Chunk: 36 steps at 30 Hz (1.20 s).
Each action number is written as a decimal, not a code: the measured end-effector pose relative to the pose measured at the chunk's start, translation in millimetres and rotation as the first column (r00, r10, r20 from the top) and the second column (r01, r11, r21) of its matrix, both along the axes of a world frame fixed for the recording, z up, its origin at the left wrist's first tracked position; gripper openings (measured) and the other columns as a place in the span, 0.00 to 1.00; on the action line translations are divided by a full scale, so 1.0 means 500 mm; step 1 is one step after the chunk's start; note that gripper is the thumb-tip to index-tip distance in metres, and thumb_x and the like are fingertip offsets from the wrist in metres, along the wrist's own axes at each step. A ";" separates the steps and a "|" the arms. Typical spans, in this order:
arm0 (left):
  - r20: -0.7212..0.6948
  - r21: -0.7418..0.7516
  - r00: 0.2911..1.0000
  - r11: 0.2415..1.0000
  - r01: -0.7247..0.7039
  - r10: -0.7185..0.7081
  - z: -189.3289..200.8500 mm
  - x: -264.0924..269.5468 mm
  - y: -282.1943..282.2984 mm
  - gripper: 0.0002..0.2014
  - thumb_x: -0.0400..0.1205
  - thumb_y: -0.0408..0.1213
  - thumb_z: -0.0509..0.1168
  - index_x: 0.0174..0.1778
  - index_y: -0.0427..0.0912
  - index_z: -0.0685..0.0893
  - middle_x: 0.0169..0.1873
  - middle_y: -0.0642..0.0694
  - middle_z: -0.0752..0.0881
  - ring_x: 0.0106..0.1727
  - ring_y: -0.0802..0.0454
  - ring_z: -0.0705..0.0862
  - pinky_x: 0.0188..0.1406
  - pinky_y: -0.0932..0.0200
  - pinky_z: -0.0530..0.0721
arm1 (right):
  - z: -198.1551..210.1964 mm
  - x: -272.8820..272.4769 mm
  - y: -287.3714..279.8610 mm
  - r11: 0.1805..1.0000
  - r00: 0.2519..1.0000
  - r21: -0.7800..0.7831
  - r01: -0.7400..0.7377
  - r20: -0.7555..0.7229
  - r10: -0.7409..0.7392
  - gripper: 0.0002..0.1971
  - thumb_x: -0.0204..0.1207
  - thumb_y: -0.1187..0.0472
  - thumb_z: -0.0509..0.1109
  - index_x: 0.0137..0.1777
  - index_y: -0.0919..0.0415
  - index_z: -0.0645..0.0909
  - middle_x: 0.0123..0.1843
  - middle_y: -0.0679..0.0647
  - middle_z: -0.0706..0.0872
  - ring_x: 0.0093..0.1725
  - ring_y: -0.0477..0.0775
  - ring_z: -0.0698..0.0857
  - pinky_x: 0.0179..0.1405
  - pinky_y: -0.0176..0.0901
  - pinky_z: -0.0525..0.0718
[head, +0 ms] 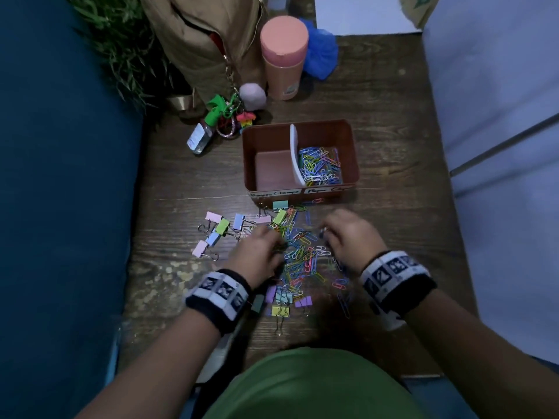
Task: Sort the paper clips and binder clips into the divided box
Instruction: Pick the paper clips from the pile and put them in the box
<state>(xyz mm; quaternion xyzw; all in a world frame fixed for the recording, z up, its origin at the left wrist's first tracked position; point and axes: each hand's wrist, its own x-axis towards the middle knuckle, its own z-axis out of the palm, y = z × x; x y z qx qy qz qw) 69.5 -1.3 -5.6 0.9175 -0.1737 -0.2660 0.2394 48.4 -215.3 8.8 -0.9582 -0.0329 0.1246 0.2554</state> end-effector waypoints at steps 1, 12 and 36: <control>-0.044 0.036 0.997 0.997 0.065 -0.063 -0.004 -0.008 -0.026 0.25 0.73 0.44 0.73 0.66 0.49 0.76 0.64 0.46 0.74 0.61 0.44 0.80 0.59 0.48 0.83 | -0.015 -0.014 0.002 0.997 0.992 -0.067 -0.034 -0.126 0.025 0.19 0.71 0.62 0.73 0.62 0.56 0.77 0.62 0.58 0.79 0.63 0.62 0.77 0.58 0.55 0.81; -0.060 0.260 0.945 0.909 0.327 -0.323 -0.033 -0.005 -0.120 0.46 0.67 0.44 0.79 0.77 0.49 0.59 0.69 0.40 0.65 0.67 0.38 0.70 0.56 0.43 0.83 | -0.091 -0.150 -0.052 0.980 0.935 -0.188 -0.061 -0.355 -0.010 0.52 0.59 0.54 0.80 0.80 0.53 0.52 0.77 0.60 0.61 0.68 0.65 0.68 0.67 0.57 0.76; 0.013 -0.032 0.999 0.999 0.037 -0.037 0.004 0.033 -0.050 0.12 0.72 0.30 0.70 0.50 0.46 0.88 0.48 0.44 0.88 0.50 0.44 0.85 0.53 0.53 0.84 | -0.083 -0.041 0.039 0.998 0.973 -0.064 -0.026 -0.232 0.011 0.27 0.68 0.71 0.72 0.68 0.59 0.74 0.69 0.59 0.74 0.67 0.62 0.71 0.65 0.52 0.74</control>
